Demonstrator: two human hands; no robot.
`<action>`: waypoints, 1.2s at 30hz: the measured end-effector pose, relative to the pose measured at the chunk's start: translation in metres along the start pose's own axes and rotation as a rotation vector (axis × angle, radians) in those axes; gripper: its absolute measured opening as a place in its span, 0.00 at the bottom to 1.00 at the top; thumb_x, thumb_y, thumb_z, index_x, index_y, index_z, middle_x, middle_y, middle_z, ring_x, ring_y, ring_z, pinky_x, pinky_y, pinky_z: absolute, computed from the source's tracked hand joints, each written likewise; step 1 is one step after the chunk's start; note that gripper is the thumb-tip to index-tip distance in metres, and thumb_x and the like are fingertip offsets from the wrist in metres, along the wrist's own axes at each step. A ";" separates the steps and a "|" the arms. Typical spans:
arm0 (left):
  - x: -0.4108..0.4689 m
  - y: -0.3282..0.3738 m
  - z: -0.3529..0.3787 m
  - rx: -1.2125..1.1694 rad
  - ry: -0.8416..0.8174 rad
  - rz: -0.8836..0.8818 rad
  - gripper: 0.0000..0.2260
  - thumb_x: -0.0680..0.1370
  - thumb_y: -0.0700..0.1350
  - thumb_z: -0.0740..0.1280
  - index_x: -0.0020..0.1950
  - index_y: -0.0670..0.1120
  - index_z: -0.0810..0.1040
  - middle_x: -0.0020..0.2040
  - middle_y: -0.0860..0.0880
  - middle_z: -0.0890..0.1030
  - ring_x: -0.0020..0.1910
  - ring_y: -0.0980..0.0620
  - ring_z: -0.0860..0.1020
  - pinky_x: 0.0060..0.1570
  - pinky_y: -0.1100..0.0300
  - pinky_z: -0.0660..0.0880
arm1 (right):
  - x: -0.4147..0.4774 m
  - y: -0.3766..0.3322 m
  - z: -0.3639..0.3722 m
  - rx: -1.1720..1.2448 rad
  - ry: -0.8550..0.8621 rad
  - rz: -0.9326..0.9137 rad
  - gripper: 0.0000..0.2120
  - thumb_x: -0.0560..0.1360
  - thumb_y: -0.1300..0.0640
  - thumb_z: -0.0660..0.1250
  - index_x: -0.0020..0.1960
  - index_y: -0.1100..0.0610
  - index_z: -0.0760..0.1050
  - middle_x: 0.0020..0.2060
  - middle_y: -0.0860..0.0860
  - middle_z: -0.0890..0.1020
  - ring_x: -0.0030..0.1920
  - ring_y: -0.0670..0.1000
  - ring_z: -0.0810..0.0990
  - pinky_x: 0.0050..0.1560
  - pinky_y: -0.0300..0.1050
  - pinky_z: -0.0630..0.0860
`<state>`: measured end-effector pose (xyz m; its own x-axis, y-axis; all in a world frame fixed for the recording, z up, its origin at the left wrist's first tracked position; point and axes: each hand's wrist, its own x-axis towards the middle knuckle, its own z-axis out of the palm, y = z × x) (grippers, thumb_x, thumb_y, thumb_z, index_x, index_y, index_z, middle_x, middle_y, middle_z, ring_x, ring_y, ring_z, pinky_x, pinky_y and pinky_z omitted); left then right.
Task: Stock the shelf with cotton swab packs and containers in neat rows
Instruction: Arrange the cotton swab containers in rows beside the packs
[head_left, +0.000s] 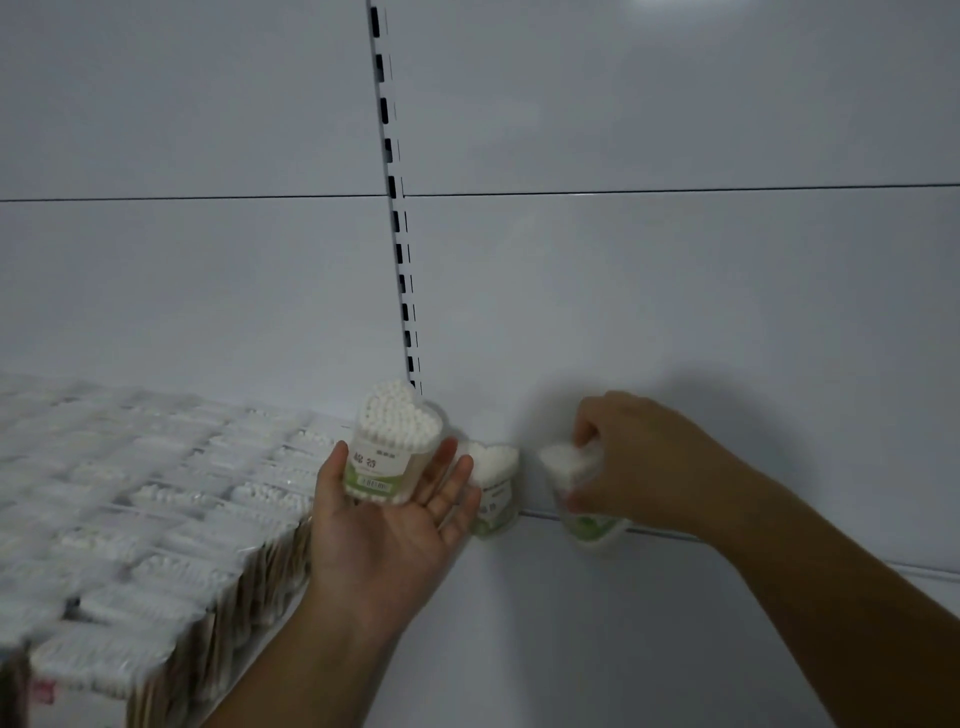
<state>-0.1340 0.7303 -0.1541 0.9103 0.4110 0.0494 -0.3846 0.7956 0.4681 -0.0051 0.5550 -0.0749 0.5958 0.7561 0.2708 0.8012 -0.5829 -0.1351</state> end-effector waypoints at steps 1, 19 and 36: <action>0.000 -0.001 0.000 0.011 0.027 -0.003 0.25 0.67 0.63 0.67 0.49 0.43 0.86 0.55 0.41 0.82 0.55 0.41 0.81 0.57 0.46 0.75 | 0.000 -0.003 0.009 -0.007 -0.022 -0.016 0.21 0.64 0.44 0.75 0.50 0.49 0.69 0.46 0.46 0.70 0.48 0.49 0.72 0.41 0.40 0.61; -0.008 -0.013 0.015 0.280 -0.117 0.019 0.23 0.70 0.65 0.65 0.51 0.49 0.85 0.45 0.47 0.82 0.38 0.53 0.79 0.34 0.63 0.75 | -0.017 -0.041 -0.015 0.469 0.239 -0.225 0.28 0.66 0.26 0.57 0.63 0.35 0.63 0.54 0.36 0.74 0.53 0.36 0.72 0.48 0.33 0.71; -0.016 -0.048 0.015 1.920 0.007 0.735 0.16 0.67 0.41 0.70 0.55 0.47 0.82 0.62 0.46 0.77 0.68 0.40 0.69 0.65 0.43 0.66 | -0.052 0.051 0.028 0.113 0.387 -0.017 0.21 0.63 0.51 0.79 0.51 0.57 0.77 0.53 0.49 0.76 0.50 0.50 0.78 0.46 0.45 0.77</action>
<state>-0.1276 0.6788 -0.1641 0.6909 0.3723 0.6198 0.0224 -0.8678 0.4963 0.0067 0.4945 -0.1225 0.5348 0.5849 0.6098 0.8247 -0.5185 -0.2259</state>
